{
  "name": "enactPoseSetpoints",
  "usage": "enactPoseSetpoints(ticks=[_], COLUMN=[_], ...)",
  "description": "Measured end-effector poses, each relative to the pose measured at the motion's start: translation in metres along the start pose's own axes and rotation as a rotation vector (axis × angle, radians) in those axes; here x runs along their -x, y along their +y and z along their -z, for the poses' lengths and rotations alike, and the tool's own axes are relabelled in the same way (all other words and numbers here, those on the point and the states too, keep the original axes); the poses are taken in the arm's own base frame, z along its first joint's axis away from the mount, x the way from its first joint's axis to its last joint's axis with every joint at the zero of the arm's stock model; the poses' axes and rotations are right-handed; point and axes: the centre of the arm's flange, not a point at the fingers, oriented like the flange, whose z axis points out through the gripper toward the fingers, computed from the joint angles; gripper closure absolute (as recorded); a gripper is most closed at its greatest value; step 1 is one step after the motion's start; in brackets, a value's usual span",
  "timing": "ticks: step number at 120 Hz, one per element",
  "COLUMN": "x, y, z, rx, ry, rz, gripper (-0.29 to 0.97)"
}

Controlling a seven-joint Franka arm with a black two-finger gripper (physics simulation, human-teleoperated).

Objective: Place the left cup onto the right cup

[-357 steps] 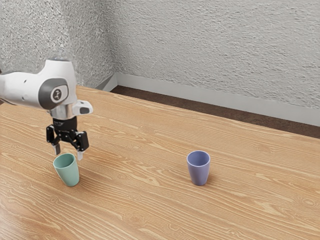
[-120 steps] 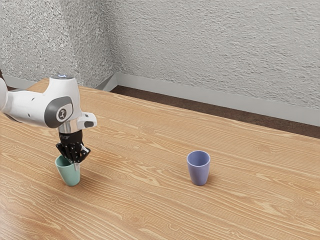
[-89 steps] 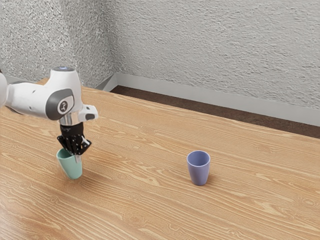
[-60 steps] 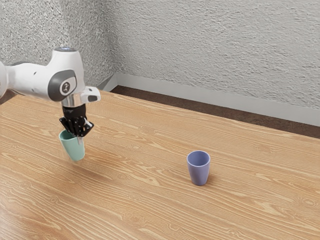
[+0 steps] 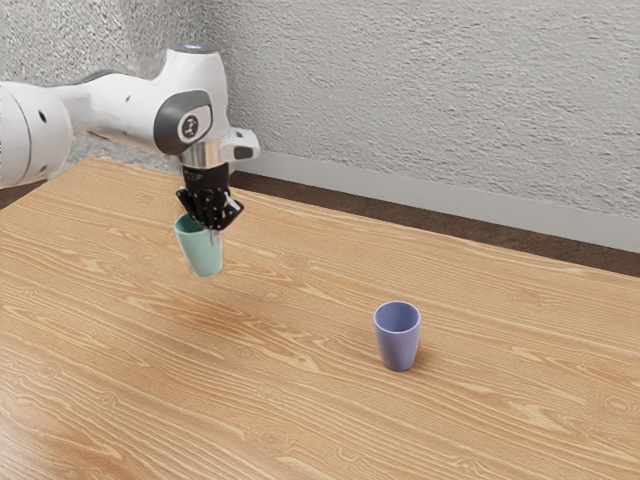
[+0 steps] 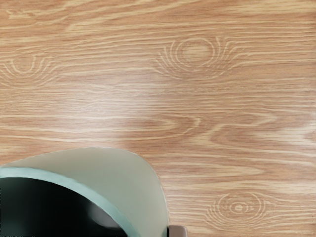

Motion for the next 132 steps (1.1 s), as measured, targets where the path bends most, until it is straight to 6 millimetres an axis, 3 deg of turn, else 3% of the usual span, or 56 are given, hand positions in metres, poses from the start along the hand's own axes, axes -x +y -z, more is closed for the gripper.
enactPoseSetpoints(ticks=[30,50,91,132], x=[-0.029,-0.042,-0.036,-0.028], y=[0.042,0.072,0.146,0.186], z=[0.019,0.018,0.02,0.031], rx=[0.007,0.017,0.057,0.075], ry=[0.038,0.033,0.021,0.034], rz=[-0.066,-0.111,-0.205,-0.235], gripper=[0.78,0.78,0.78,0.78])
